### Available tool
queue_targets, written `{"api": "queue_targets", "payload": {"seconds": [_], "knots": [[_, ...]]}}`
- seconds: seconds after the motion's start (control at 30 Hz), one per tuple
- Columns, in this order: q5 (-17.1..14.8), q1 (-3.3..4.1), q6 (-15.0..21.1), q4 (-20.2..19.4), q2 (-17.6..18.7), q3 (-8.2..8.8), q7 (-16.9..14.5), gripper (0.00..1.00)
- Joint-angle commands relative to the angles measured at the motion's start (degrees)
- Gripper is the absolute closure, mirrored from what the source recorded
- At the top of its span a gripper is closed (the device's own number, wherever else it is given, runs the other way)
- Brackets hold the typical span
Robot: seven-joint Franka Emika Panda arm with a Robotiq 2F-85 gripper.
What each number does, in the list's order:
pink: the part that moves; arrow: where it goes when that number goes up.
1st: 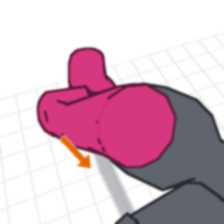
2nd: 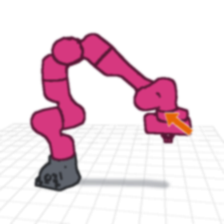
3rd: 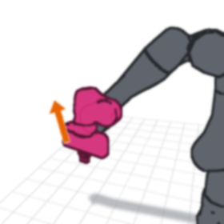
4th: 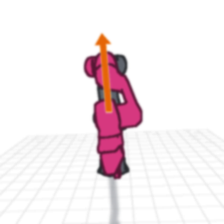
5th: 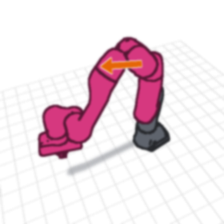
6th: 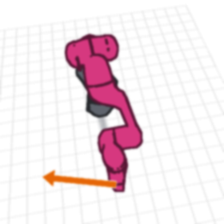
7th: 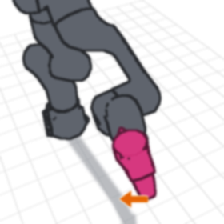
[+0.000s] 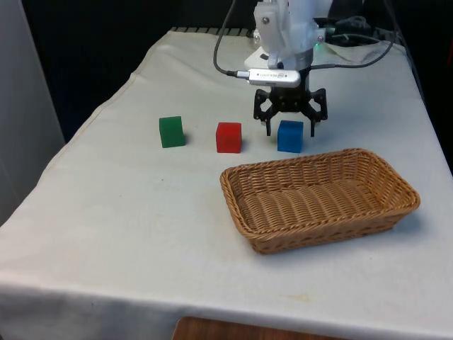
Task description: Pick up the blue cube and place it into the basket.
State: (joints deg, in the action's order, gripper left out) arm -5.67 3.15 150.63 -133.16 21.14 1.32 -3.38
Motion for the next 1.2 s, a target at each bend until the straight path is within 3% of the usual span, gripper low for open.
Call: {"api": "queue_targets", "payload": {"seconds": [0.0, 0.07, 0.37, 0.4, 0.43, 0.7, 0.73, 0.87, 0.9, 1.0, 1.17], "knots": [[0.0, 0.17, 0.9, 0.0, 0.3, 0.11, 0.5, 0.0], [0.0, 0.0, 0.2, 0.0, 0.2, 0.0, 0.2, 0.0], [0.5, 0.57, 4.3, -0.5, 1.5, 0.34, 2.9, 0.0], [0.1, 0.11, 3.3, -0.2, 1.4, -0.06, 2.1, 0.0], [0.6, 0.63, 5.0, -0.7, 1.7, 0.46, 3.4, 0.0], [0.2, 0.11, 4.7, -0.6, 1.8, -0.06, 3.1, 0.03], [0.5, 0.34, 5.0, -0.6, 1.8, 0.17, 3.4, 0.03], [0.3, 0.23, 4.8, -0.6, 1.8, 0.06, 3.3, 0.41], [0.3, 0.23, 4.8, -0.6, 1.7, 0.0, 3.2, 0.64], [0.3, 0.17, 4.7, -0.6, 1.7, -0.06, 3.2, 0.98], [0.2, 0.17, 4.7, -0.6, 1.7, -0.06, 3.1, 1.0]]}}
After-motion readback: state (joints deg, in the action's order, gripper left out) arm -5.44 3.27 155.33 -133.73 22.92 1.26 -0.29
